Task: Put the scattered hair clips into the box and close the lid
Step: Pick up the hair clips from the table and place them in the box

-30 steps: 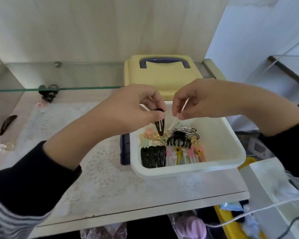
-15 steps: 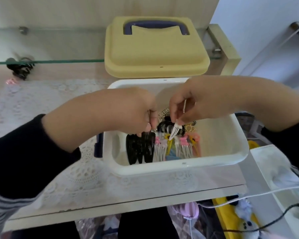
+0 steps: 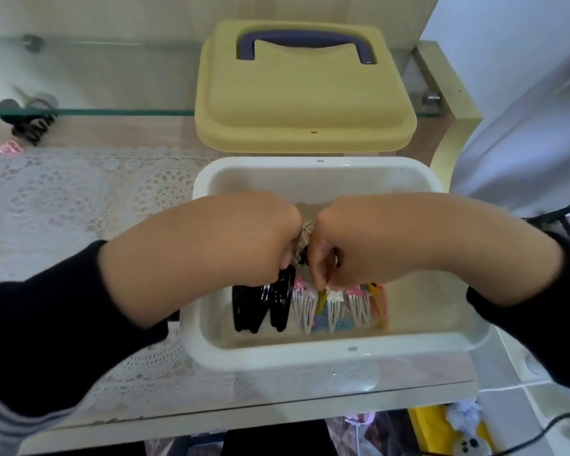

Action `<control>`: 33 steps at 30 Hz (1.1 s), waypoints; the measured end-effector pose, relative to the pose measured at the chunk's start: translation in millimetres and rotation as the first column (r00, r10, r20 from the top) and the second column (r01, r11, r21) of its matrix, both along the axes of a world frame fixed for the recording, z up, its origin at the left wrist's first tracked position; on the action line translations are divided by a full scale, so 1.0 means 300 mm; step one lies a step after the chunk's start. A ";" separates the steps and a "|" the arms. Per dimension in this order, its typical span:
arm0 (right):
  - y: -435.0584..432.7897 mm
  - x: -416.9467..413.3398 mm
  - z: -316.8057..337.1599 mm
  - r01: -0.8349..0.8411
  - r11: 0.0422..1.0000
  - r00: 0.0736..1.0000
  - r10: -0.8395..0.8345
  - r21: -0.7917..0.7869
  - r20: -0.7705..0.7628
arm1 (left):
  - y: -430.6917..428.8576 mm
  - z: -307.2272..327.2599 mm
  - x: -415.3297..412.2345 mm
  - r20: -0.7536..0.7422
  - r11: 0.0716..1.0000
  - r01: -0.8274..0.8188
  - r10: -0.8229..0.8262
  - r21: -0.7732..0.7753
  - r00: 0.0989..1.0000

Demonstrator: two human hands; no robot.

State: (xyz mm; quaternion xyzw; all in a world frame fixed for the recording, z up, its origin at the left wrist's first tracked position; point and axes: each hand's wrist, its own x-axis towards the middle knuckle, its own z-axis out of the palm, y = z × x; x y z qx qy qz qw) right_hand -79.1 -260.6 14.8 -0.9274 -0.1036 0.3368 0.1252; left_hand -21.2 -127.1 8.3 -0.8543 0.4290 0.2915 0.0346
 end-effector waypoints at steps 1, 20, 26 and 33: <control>-0.001 -0.004 0.000 0.007 1.000 1.000 -0.007 -0.011 -0.004 | 0.000 -0.005 -0.002 0.005 1.000 -0.002 0.002 0.011 1.000; -0.036 -0.080 0.151 0.384 0.847 0.684 -0.529 0.368 0.503 | 0.236 0.067 0.041 0.334 0.640 0.111 0.239 -0.760 0.912; 0.155 -0.046 0.108 0.321 0.725 0.401 -0.687 0.610 0.606 | 0.367 -0.022 0.043 0.332 0.430 0.103 0.501 -0.897 0.799; 0.447 0.024 0.073 0.163 0.779 0.337 -0.621 0.606 0.708 | 0.528 -0.136 0.076 0.254 0.369 -0.037 0.707 -0.929 0.660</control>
